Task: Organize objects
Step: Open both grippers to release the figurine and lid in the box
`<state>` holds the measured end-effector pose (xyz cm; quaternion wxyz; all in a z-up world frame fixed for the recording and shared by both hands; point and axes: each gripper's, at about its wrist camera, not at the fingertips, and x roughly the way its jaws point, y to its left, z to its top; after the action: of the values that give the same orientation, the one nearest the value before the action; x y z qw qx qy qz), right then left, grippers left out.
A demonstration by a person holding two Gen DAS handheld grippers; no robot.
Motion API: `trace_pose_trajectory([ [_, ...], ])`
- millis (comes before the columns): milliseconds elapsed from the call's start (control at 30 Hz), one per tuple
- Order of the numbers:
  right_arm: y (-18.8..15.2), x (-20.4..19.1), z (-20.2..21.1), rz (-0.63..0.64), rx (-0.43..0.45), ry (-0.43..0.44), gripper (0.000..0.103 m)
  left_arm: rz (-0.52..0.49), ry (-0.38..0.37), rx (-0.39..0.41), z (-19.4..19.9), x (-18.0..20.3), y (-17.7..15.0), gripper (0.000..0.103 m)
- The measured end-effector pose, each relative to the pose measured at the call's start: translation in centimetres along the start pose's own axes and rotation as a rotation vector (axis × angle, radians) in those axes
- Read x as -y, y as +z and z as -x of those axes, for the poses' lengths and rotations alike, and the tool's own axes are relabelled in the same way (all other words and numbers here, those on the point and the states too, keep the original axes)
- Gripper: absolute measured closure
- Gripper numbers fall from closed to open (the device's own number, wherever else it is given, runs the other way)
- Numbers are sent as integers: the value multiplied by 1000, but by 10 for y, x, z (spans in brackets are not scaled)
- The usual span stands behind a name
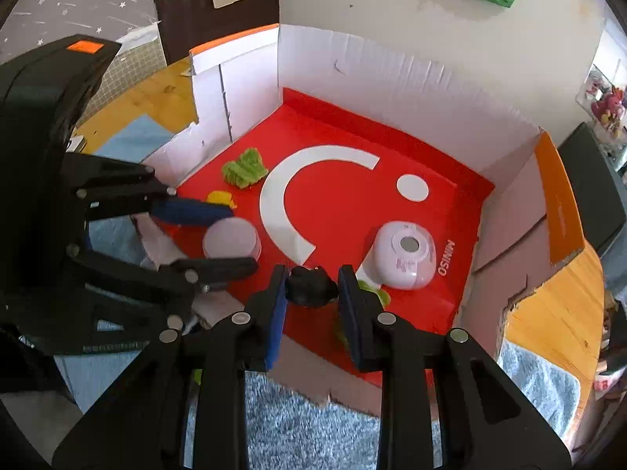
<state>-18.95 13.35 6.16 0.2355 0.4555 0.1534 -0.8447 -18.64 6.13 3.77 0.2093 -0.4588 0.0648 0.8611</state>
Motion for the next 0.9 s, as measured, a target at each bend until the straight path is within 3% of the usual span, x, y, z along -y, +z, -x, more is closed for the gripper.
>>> trace_pose_trajectory([
  [500, -1, -16, -7, 94, -82, -3, 78, 17, -41, -52, -6, -2, 4, 61],
  [900, 0, -15, -6, 101, -91, 1, 78, 21, -40, -56, -8, -3, 4, 61],
])
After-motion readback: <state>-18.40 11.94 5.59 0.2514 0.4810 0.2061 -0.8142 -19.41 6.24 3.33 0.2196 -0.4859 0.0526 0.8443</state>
